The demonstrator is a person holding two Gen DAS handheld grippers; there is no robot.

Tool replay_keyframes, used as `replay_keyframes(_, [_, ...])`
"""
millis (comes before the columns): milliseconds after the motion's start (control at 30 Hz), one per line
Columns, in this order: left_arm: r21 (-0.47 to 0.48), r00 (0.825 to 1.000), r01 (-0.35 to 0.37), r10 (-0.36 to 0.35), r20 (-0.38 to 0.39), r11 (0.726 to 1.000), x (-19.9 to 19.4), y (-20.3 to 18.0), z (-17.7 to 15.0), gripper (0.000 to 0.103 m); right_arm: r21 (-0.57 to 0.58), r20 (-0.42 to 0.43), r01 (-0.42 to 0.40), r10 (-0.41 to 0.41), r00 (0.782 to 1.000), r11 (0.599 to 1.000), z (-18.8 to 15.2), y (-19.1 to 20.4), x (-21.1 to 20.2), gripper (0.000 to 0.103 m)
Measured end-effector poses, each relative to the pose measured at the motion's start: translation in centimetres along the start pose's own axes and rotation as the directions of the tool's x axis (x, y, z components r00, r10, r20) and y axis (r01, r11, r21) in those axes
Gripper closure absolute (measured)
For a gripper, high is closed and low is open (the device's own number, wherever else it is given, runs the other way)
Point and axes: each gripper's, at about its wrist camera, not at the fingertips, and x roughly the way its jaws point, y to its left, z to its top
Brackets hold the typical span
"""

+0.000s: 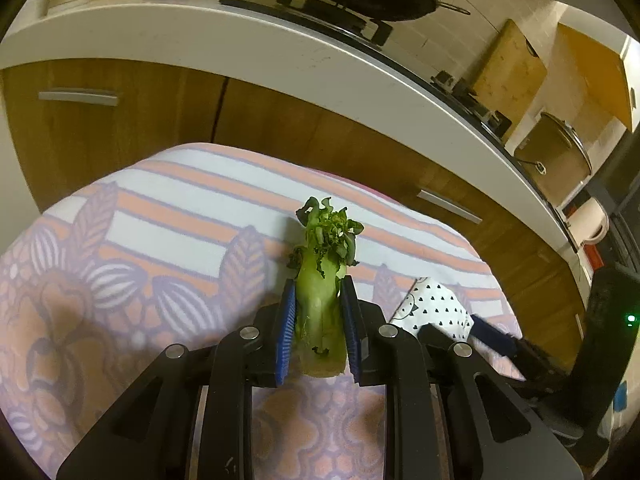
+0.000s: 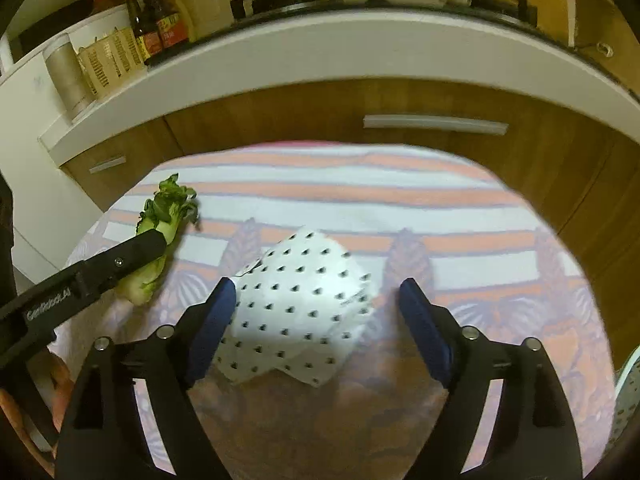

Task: Collect trash
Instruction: 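Grasp the bok choy stalk with the left tool while the right tool grasps the heart-print napkin, then carry the bok choy and napkin over the basket and open both tools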

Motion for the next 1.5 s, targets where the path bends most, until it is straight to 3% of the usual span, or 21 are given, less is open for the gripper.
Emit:
replay_keyframes(133, [0.006,1.0,0.005,-0.005,0.007,1.0,-0.2,0.0,0.0,0.082,-0.088,-0.003,0.083,-0.084,0.996,0.993,-0.2,2.2,0.6,0.026])
replay_keyframes(300, [0.011,1.0,0.011,-0.012,0.009,1.0,-0.3,-0.1,0.0,0.082,-0.13,0.018,0.039,-0.037,0.999,0.991,-0.6,3.0,0.1,0.066])
replay_keyframes(400, [0.019,1.0,0.012,-0.012,0.011,1.0,-0.3,-0.3,-0.2,0.082,-0.125,0.031,0.027,-0.024,0.999,0.992,-0.8,2.9,-0.2,0.074])
replay_keyframes(667, [0.073,0.998,0.047,-0.05,0.036,0.996,-1.0,-2.5,-0.6,0.082,-0.061,0.071,0.033,-0.029,0.997,0.998,-1.5,-0.3,-3.4,0.076])
replay_keyframes(1000, [0.183,0.988,0.148,-0.152,0.009,0.972,-3.2,-9.3,-3.2,0.082,-0.007,0.168,0.1,-0.097,0.981,0.995,-3.1,-5.9,-11.3,0.076])
replay_keyframes(1300, [0.256,0.963,0.267,-0.268,-0.032,0.929,-4.9,-16.7,-7.4,0.082,0.058,0.234,0.189,-0.197,0.952,0.98,-6.5,-11.2,-18.3,0.076])
replay_keyframes(1500, [0.293,0.944,0.33,-0.319,-0.086,0.897,-4.6,-21.6,-11.1,0.082,0.133,0.251,0.254,-0.281,0.926,0.958,-10.7,-16.3,-22.7,0.076])
